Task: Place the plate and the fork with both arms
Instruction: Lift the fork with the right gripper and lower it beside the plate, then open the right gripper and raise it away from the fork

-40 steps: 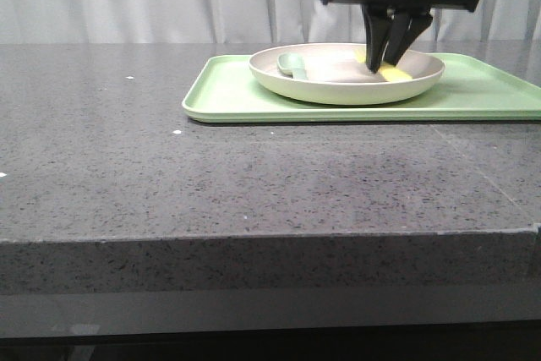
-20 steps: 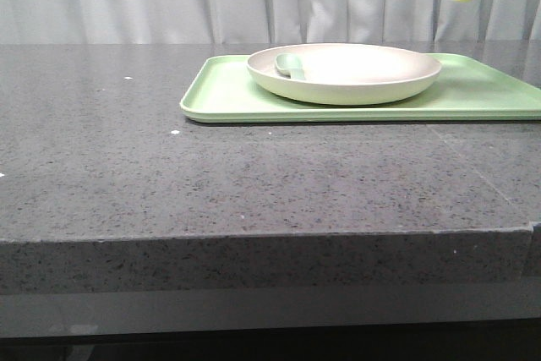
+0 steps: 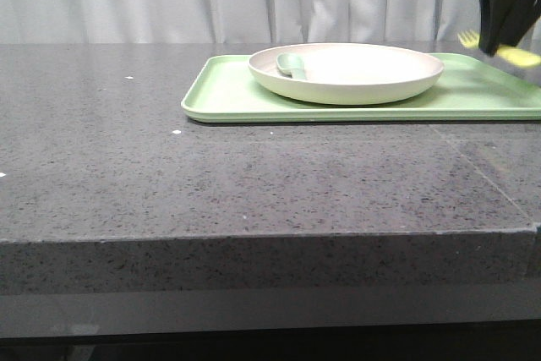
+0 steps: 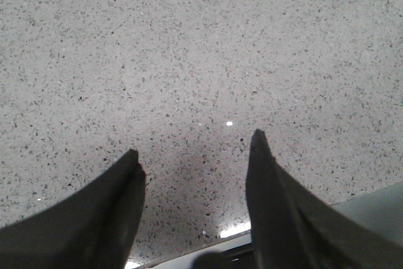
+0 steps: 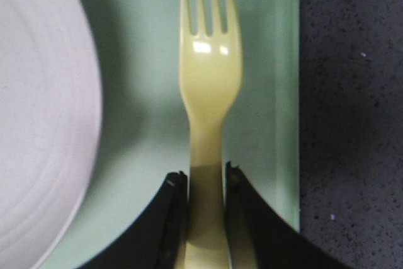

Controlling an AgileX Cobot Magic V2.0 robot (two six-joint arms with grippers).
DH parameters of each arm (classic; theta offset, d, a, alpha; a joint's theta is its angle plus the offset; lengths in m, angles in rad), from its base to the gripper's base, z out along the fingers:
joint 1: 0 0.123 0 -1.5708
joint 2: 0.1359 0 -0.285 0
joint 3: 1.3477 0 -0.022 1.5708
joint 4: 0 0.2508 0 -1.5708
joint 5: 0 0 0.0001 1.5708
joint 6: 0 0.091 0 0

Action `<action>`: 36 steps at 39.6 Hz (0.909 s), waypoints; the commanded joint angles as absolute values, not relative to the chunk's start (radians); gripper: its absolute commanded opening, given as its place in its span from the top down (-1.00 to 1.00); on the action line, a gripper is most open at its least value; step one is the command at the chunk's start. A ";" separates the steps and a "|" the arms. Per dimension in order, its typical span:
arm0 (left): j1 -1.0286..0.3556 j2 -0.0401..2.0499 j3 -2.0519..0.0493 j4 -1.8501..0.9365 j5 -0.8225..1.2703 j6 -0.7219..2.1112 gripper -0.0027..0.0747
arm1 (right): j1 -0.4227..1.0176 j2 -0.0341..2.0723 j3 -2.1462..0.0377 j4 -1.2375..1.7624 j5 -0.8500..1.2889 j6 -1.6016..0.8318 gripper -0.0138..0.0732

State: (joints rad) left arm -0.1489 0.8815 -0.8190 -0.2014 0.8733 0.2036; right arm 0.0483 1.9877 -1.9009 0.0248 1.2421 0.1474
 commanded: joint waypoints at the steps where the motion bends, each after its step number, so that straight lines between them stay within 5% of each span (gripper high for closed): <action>1: -0.147 0.876 -0.845 -0.222 0.827 0.204 0.01 | 0.043 1.956 -1.920 0.024 1.183 0.133 0.53; 11: -0.147 0.876 -0.845 -0.222 0.827 0.204 0.01 | 0.043 1.999 -1.920 0.024 1.162 0.133 0.50; 23: -0.147 0.876 -0.845 -0.222 0.827 0.204 0.01 | 0.043 1.998 -1.922 0.024 1.163 0.133 -0.20; 36: -0.147 0.876 -0.845 -0.222 0.818 0.204 0.01 | 0.058 1.876 -1.914 0.024 1.219 0.133 -0.22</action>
